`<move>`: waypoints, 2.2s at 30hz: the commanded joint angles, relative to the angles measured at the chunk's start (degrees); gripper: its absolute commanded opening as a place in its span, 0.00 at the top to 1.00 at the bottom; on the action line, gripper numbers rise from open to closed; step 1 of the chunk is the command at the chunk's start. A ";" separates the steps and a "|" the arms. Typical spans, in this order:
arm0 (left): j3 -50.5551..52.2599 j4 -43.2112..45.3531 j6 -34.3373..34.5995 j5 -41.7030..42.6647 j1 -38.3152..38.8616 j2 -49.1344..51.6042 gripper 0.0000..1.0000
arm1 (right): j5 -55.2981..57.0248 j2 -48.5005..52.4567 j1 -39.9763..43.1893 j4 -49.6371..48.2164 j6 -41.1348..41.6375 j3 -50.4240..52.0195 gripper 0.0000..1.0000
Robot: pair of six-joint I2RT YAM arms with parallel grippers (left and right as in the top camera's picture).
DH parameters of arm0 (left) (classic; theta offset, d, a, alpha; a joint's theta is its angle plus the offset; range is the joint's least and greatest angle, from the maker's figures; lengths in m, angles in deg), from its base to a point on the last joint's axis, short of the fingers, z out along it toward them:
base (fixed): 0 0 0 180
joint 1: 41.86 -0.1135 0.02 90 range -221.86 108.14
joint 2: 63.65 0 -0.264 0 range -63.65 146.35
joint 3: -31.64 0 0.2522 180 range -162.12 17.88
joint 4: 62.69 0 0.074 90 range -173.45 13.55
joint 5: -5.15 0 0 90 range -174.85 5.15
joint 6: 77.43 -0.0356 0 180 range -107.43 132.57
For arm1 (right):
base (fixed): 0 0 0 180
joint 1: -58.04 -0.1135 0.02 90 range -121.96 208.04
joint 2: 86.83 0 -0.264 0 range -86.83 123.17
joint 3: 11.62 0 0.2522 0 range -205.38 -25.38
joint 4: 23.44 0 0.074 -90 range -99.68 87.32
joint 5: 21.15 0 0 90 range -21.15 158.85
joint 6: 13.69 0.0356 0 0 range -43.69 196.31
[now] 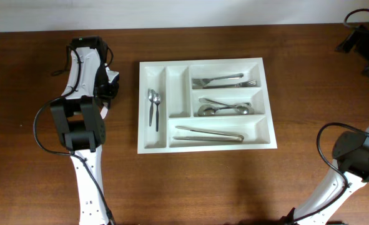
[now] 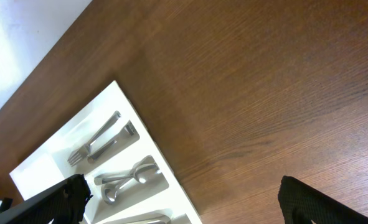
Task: Pack container
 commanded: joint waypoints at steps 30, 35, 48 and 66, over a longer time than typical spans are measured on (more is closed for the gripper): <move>-9.31 -6.75 2.69 -3.89 -0.85 -3.56 0.69 | 0.52 0.31 -0.31 0.35 0.24 0.22 0.01; -7.72 -6.75 1.62 -3.96 -2.58 -3.80 0.68 | 0.52 0.31 -0.31 0.35 0.26 0.22 0.01; -6.91 -6.73 -1.88 -3.74 -4.90 -28.70 0.53 | 0.52 0.31 -0.31 0.35 0.26 0.22 0.01; 33.09 12.44 -27.69 6.60 -14.75 -32.39 0.48 | 0.52 0.31 -0.31 0.13 0.26 0.22 0.01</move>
